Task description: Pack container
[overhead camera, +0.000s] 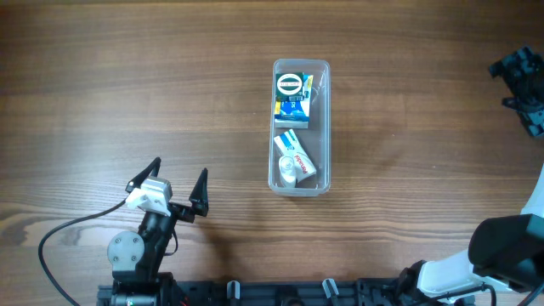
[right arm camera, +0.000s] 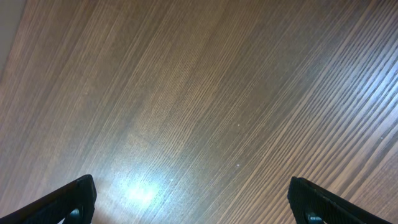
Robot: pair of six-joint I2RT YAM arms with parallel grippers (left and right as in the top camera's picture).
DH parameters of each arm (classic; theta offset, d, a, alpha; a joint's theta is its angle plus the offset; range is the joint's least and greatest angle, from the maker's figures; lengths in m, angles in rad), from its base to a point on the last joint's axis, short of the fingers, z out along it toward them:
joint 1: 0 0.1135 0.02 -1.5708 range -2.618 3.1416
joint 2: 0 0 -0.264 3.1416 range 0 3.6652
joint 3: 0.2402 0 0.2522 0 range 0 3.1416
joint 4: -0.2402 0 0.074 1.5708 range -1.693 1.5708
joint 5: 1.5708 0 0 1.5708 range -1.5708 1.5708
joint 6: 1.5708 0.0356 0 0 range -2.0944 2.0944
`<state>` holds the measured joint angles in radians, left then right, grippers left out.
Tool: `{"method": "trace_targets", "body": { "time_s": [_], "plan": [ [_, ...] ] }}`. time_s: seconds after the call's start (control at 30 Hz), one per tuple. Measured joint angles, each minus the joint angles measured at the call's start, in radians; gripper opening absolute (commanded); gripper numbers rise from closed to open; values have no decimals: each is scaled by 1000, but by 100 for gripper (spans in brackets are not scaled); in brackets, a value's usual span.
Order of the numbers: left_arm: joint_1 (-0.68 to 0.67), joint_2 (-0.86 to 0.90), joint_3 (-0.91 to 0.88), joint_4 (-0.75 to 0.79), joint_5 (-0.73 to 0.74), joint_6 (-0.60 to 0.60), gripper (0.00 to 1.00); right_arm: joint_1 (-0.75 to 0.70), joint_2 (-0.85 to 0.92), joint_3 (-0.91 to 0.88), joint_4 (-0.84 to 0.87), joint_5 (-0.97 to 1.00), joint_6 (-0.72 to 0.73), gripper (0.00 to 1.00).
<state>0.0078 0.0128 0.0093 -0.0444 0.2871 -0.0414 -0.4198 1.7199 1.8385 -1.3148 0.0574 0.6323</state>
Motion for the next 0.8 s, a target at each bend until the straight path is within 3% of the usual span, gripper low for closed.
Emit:
{"method": "trace_targets", "body": {
  "time_s": [0.63,0.8],
  "plan": [
    [0,0,0,0,0,0,100,0,-8,0,14,0,0,100],
    [0,0,0,0,0,0,100,21,-241,-6,20,0,0,100]
  ]
}}
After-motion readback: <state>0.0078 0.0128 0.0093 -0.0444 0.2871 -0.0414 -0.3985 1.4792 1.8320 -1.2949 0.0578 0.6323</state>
